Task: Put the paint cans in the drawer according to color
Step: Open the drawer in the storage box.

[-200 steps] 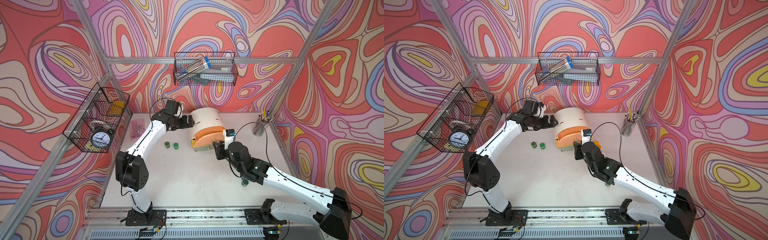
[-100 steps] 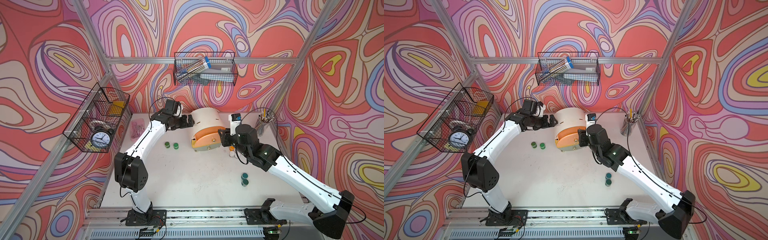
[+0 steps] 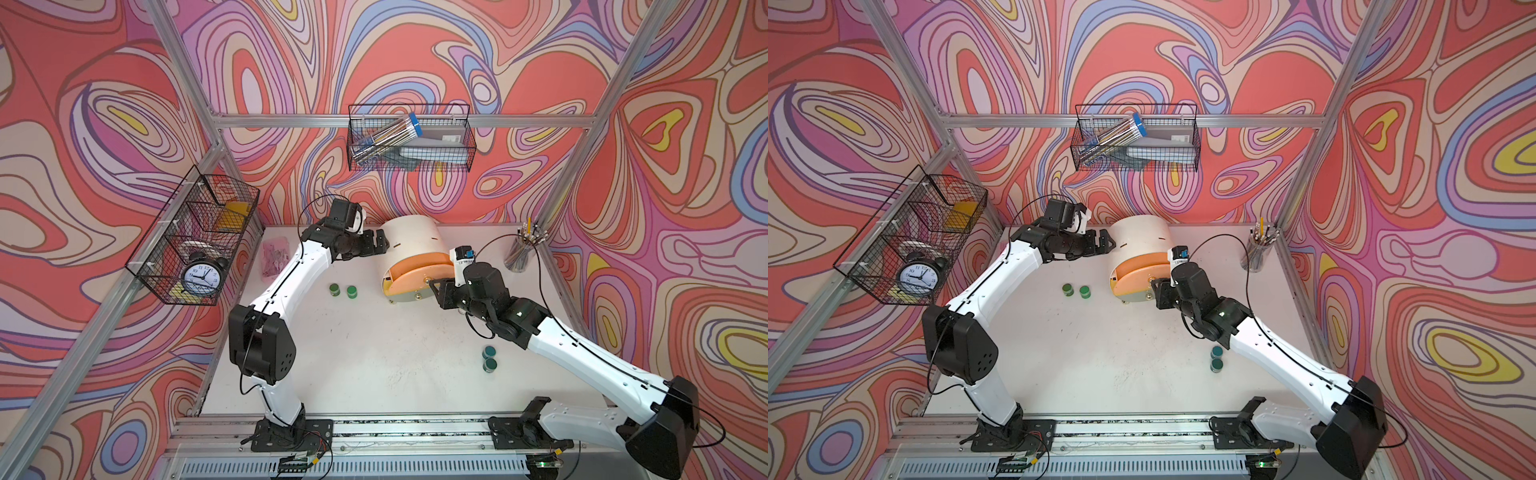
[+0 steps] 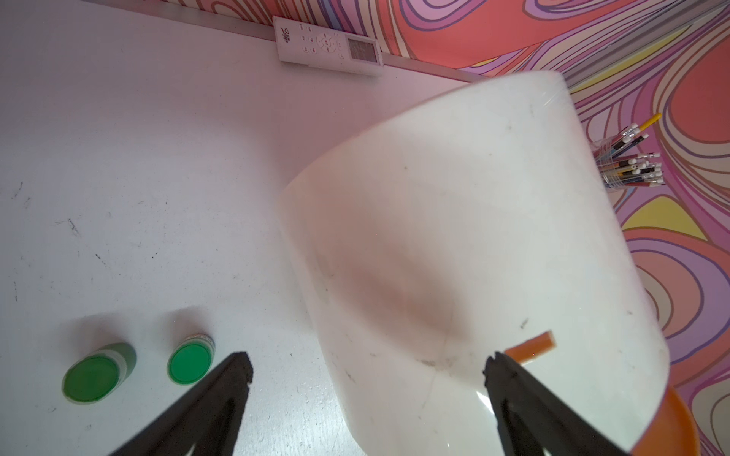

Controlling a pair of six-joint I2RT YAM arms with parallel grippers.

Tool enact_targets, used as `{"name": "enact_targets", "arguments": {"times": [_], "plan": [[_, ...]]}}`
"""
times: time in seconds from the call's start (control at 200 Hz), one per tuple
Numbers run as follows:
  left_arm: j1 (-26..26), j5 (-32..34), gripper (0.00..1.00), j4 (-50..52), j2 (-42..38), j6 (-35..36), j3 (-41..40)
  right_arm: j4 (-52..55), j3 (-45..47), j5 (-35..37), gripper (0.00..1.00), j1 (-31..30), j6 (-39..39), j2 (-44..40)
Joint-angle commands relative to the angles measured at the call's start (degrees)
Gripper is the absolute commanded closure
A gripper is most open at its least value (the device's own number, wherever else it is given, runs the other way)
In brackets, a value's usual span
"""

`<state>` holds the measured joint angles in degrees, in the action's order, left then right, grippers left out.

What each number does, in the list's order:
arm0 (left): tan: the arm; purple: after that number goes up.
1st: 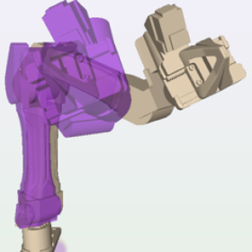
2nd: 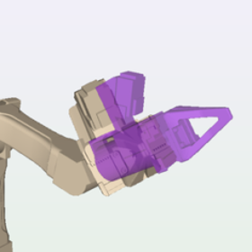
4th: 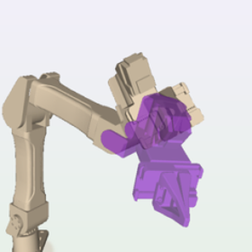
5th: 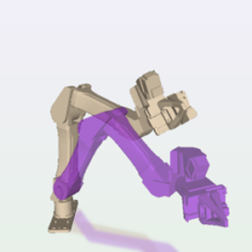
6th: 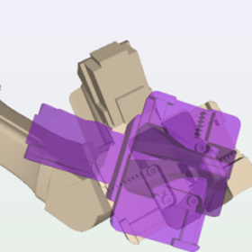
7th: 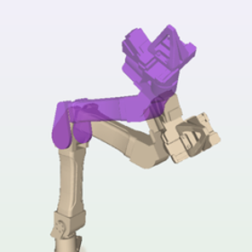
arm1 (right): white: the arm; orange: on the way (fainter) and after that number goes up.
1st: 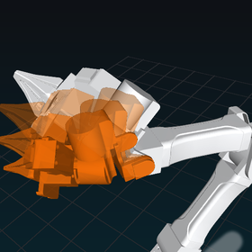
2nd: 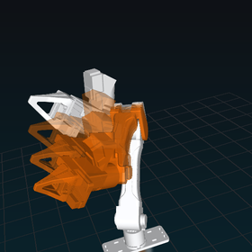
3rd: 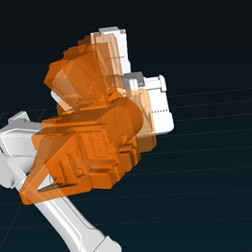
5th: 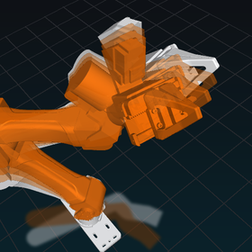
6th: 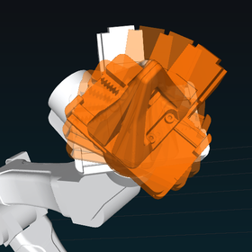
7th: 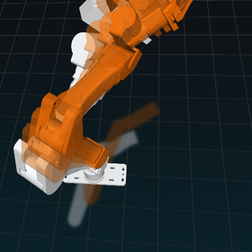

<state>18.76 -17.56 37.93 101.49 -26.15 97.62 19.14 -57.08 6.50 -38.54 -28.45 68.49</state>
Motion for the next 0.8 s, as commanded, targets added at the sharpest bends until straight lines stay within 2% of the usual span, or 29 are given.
{"name": "enact_targets", "arguments": {"times": [0.0, 0.3, 0.796], "plan": [[0.1, -0.1, 0.01, 0.9, -1.8, 0.5, -0.3, -5.9, 1.9, -2.7, 0.64, 1.2, -3.9, 0.4], [0.0, -0.2, 0.01, 1.0, -1.7, 0.5, -0.3, -11.3, 4.3, -2.1, 0.61, 1.4, -8.3, 2.6], [0.1, -0.3, 0.01, 0.9, -1.6, 0.5, -0.2, -13.9, 5.1, -1.2, 0.62, 1.4, -10.0, 5.0]]}}
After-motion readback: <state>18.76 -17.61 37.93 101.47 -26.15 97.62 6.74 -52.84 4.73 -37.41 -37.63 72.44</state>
